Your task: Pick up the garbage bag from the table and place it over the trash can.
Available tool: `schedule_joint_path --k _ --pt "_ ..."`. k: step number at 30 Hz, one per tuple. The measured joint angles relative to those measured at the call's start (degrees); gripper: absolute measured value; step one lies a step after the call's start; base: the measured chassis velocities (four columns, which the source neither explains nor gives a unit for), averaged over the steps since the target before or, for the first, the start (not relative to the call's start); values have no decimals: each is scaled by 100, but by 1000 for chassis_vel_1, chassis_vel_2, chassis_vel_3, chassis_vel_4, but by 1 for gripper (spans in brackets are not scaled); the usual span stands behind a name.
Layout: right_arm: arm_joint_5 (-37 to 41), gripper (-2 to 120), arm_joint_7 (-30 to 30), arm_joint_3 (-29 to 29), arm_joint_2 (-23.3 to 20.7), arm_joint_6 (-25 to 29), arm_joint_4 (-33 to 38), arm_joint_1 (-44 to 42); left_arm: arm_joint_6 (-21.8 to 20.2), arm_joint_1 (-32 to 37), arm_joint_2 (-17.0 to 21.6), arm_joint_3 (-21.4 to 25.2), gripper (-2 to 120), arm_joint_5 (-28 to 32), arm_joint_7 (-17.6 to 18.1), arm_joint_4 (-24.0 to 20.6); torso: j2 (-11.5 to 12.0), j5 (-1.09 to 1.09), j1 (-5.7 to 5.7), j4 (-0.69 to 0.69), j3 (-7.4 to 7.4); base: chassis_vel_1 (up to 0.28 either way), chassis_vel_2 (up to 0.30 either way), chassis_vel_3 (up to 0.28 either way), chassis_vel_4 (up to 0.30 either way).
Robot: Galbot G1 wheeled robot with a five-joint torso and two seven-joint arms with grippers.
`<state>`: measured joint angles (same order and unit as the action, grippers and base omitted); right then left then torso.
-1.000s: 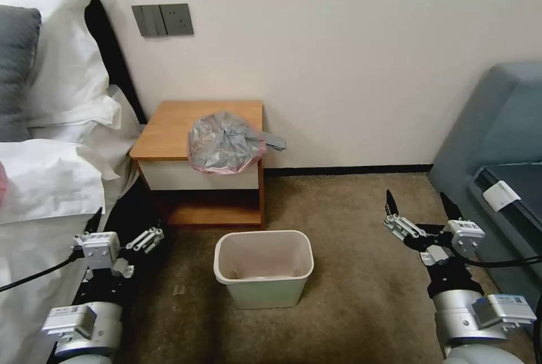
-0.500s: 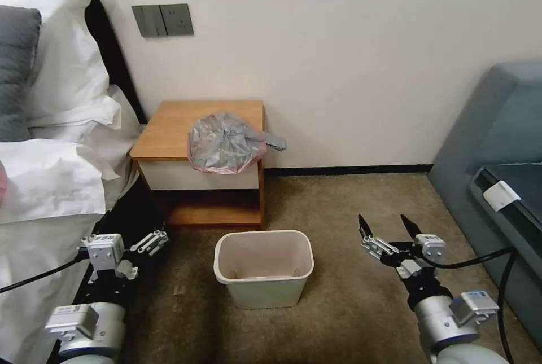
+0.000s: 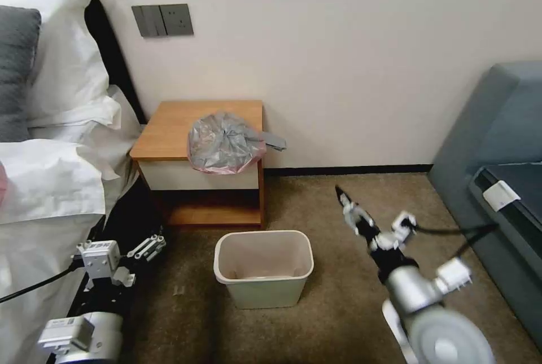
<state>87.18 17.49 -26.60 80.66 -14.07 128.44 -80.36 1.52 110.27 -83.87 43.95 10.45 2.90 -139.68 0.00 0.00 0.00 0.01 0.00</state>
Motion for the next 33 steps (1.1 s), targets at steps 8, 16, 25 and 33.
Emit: schedule_joint_path --k 8,16,25,33 --pt "2135 100 496 45 166 -212 -1506 1601 81 95 57 38 100 0 -19 -45 0 -1 0 -1 -1 0 0 0 0" --pt "2142 100 1 388 509 -455 -3132 2403 158 160 -123 71 100 -35 -72 -118 0 0 0 -1 -1 0 0 0 0" --pt "1527 100 -592 578 959 -560 -4660 3382 255 194 -272 116 100 -106 -123 -161 0 -1 0 -1 0 0 0 0 0" --pt "1184 93 -946 580 1152 -506 -5311 3892 318 163 -349 110 100 -154 -144 -123 0 -1 0 0 0 0 0 0 0"
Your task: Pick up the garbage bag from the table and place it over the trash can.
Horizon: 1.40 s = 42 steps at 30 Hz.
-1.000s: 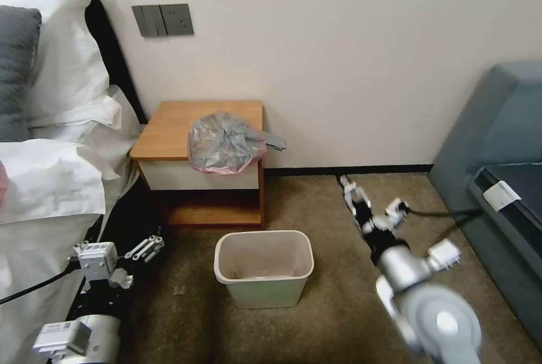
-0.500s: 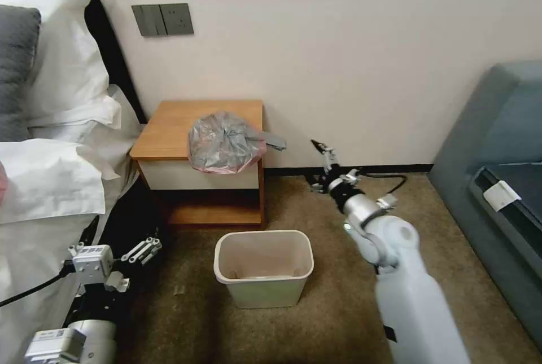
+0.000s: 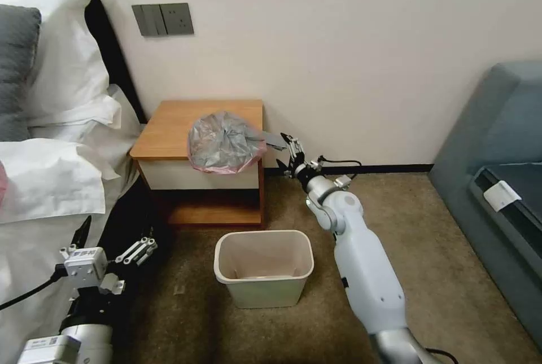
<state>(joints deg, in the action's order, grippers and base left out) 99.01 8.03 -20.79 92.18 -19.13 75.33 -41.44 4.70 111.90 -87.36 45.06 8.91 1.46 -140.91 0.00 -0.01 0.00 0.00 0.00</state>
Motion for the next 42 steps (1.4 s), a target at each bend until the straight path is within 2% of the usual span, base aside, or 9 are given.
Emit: schedule_joint_path --k 11,13,23,26,31,34,35,38,42 --pt "-196 57 -72 79 4 106 -63 67 19 -56 -44 -3 100 -1 -22 14 0 1 0 -1 0 0 0 0 0" --pt "-205 43 -28 75 2 120 -24 37 22 -54 -39 0 100 -8 -52 23 0 1 0 -1 0 0 0 0 0" --pt "-343 12 114 88 -4 160 218 -53 23 -81 -21 1 100 -84 -71 74 0 1 0 -1 0 0 0 0 0" --pt "-202 0 560 173 -29 313 847 -355 32 -126 -8 0 100 -86 -77 87 0 1 0 0 0 0 0 0 0" --pt "-136 0 1182 427 -255 566 1890 -942 46 -183 -8 -32 100 -84 -81 102 0 2 0 1 1 0 0 0 0" --pt "-212 0 1797 784 -695 787 3316 -1783 63 -267 9 -84 100 -66 -98 131 0 0 0 -2 2 0 0 0 0" --pt "-212 0 1797 784 -695 787 3316 -1783 63 -267 9 -84 100 -66 -98 131 0 0 0 -2 2 0 0 0 0" --pt "-478 0 2136 1087 -1038 1015 4264 -2515 86 -337 35 -114 100 -35 -122 180 0 0 0 -1 1 0 0 0 0" --pt "-725 0 2337 1270 -1171 1031 4715 -3074 99 -348 42 -111 100 17 -153 164 0 1 1 -1 2 0 0 0 0"
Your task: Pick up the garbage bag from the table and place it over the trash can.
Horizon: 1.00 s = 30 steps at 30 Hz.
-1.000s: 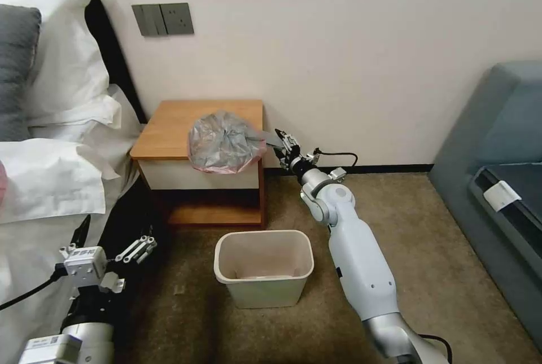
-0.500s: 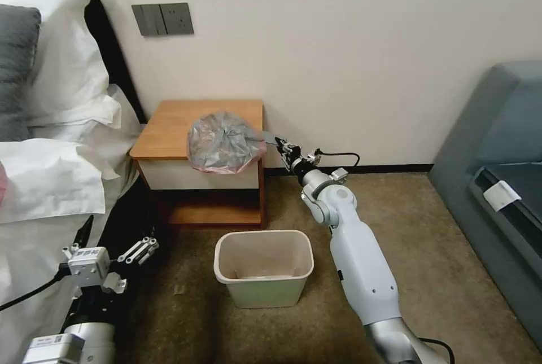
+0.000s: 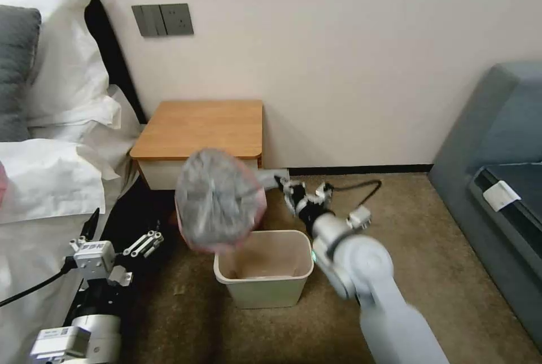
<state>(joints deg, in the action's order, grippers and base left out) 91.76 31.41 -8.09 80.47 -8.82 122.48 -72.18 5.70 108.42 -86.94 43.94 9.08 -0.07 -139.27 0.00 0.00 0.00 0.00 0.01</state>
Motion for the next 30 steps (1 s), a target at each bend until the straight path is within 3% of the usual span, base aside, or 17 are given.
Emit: schedule_joint_path --k 8,16,18,22,30 --pt "-907 0 120 354 -61 -31 82 -651 132 -30 -2 83 100 179 -8 12 0 0 0 0 -1 0 0 0 0" --pt "-1272 2 128 471 -89 -121 103 -954 271 -12 -61 92 100 292 -7 105 0 0 0 0 -1 0 0 0 0" --pt "-1469 14 226 480 -144 -171 103 -980 277 -38 -44 103 100 340 -3 120 0 0 0 0 -1 0 0 0 0" --pt "-1521 23 555 498 -269 -218 142 -907 277 -80 -24 102 100 366 5 151 0 1 0 0 -1 0 0 0 0" --pt "-951 54 1714 316 -721 -277 371 -558 255 -158 -18 37 100 422 15 223 0 1 0 0 -1 0 0 0 0"
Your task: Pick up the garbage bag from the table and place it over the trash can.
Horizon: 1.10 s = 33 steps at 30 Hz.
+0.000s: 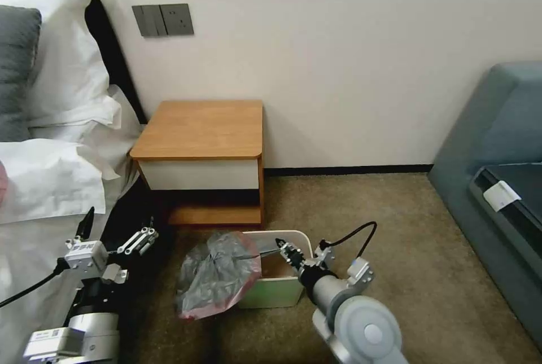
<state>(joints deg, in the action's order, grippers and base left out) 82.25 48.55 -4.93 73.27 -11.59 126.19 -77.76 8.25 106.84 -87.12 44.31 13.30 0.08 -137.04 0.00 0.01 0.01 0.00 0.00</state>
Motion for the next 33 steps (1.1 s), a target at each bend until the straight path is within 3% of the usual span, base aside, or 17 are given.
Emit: schedule_joint_path --k 3,8,11,13,14,17,18,21,24,30,33 --pt "362 66 484 -231 -264 10 292 63 -18 -19 3 -51 100 -10 42 33 0 1 0 1 0 0 0 0 0" --pt "434 82 404 -766 -512 -21 704 -176 -258 -31 63 -186 100 -16 116 103 0 -1 0 0 0 0 0 0 0" --pt "488 91 301 -1136 -582 -84 888 -337 -480 -46 137 -403 100 2 167 172 0 0 0 0 0 0 0 0 0" --pt "448 99 157 -1551 -640 -142 1020 -557 -852 -66 229 -958 98 65 385 242 0 2 0 -1 0 0 0 0 0" --pt "448 99 157 -1551 -640 -142 1020 -557 -852 -66 229 -958 98 65 385 242 0 2 0 -1 0 0 0 0 0" --pt "202 100 112 -1799 -661 -78 1121 -815 -1244 -136 233 -1693 87 -167 1070 519 0 0 0 -1 0 0 0 0 0" --pt "202 100 112 -1799 -661 -78 1121 -815 -1244 -136 233 -1693 87 -167 1070 519 0 0 0 -1 0 0 0 0 0" --pt "-2 100 60 -1890 -625 -29 1214 -1049 -1586 -154 216 -2105 72 -316 1588 748 0 0 0 0 0 0 0 0 0" --pt "-77 100 49 -1906 -593 2 1250 -1131 -1645 -172 217 -2206 67 -343 1658 857 0 0 0 0 0 0 0 0 0" --pt "-191 100 41 -1905 -525 91 1288 -1254 -1726 -247 210 -2355 40 -376 1722 1106 0 -1 0 0 0 0 0 0 0" --pt "-215 100 37 -1895 -519 107 1277 -1261 -1838 -280 192 -2409 32 -316 1817 1172 0 -1 0 0 0 0 0 0 0"
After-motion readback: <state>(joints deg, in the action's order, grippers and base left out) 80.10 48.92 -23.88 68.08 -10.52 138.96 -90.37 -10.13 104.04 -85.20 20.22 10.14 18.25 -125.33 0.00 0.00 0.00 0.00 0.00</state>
